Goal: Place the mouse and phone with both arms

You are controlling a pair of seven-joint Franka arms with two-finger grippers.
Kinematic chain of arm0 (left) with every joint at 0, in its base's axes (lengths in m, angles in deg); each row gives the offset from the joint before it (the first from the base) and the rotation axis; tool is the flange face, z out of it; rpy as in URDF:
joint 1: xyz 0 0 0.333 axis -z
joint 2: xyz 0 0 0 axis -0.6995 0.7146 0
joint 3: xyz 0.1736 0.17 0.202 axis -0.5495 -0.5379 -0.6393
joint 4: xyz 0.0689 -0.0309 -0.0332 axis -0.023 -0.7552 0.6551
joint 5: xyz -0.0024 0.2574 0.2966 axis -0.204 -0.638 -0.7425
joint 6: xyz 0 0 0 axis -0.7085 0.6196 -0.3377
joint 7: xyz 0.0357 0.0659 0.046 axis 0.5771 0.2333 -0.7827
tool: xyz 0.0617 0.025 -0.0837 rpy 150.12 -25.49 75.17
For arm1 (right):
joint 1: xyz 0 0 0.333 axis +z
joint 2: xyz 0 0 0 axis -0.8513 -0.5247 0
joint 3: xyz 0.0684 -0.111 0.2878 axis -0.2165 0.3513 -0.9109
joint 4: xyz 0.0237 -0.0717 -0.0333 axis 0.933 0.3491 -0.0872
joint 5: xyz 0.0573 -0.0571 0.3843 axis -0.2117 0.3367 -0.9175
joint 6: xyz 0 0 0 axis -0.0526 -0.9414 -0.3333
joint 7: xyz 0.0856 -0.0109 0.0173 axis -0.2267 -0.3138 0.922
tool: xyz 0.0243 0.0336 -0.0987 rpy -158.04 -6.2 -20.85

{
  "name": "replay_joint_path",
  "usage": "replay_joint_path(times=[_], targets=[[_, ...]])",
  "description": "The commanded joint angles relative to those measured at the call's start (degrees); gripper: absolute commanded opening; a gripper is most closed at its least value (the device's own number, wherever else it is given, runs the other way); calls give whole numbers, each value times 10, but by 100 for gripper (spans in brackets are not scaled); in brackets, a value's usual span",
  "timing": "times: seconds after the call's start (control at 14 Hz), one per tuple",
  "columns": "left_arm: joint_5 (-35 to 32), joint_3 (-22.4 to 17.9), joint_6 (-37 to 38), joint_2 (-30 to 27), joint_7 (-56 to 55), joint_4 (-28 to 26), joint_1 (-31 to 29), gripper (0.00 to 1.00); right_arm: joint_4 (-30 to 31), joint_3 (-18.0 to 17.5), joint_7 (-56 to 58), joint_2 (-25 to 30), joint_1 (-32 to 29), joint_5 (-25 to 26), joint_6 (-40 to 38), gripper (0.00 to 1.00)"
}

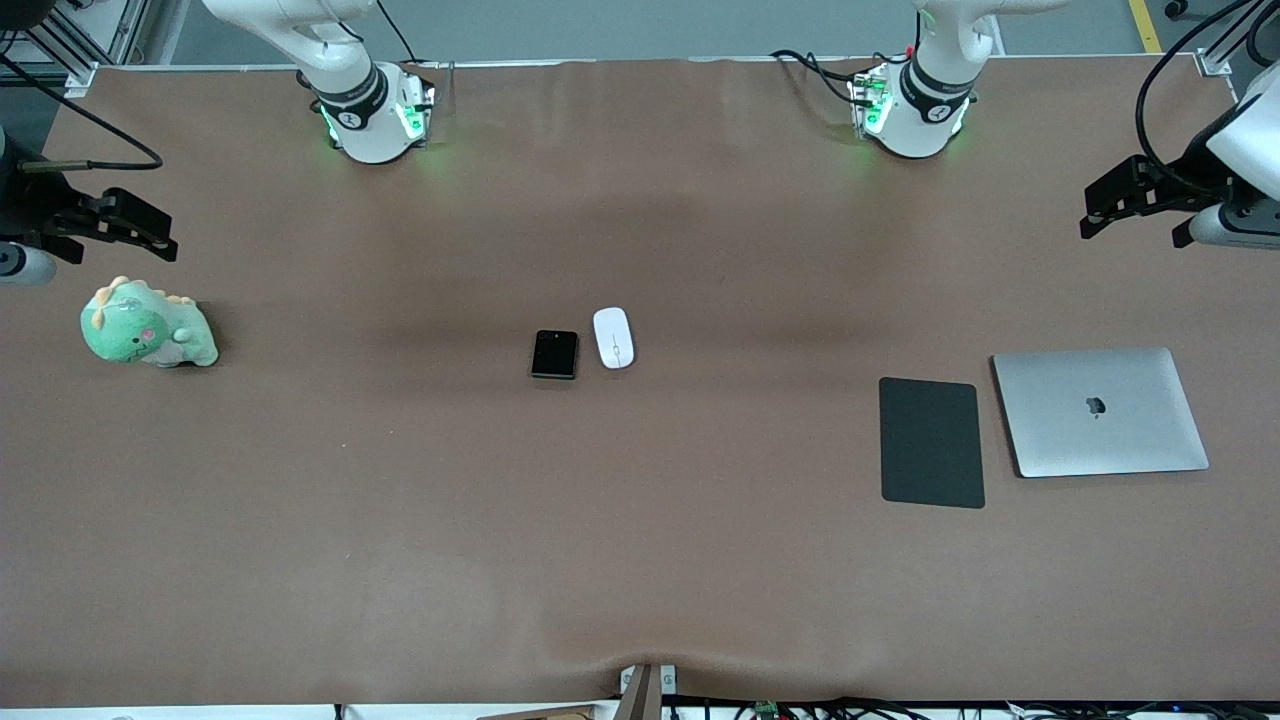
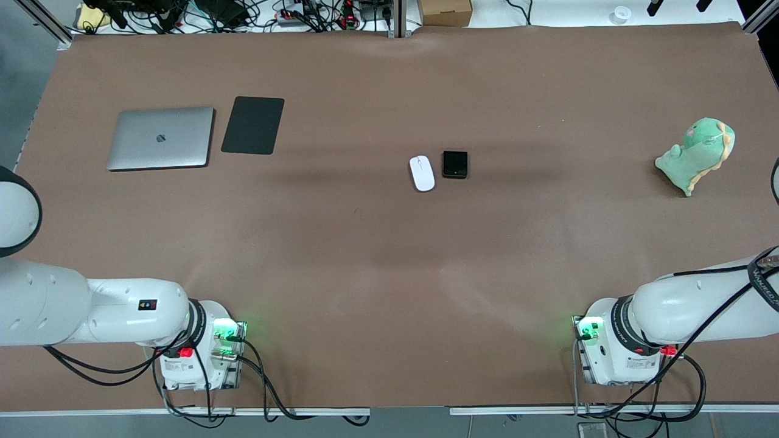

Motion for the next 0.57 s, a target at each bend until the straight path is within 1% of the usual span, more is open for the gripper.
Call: replay_joint_path(times=[0.0, 0.07, 0.29, 0.36, 0.5], targets=[[11, 2, 3, -1, 11, 0, -2, 100, -15, 0, -2, -12, 1, 6, -6, 100], [15, 2, 3, 3, 8, 3, -3, 100, -16, 2, 2, -14, -4, 2, -5, 100], [15, 1, 3, 6, 12, 2, -3, 100, -17, 6, -2, -15, 16, 12, -7, 100], [15, 1, 6, 10, 12, 1, -3, 100, -18, 3, -1, -15, 6, 9, -6, 100], [16, 2, 8, 22, 13, 2, -2, 100, -18, 7, 2, -17, 9, 11, -6, 100]])
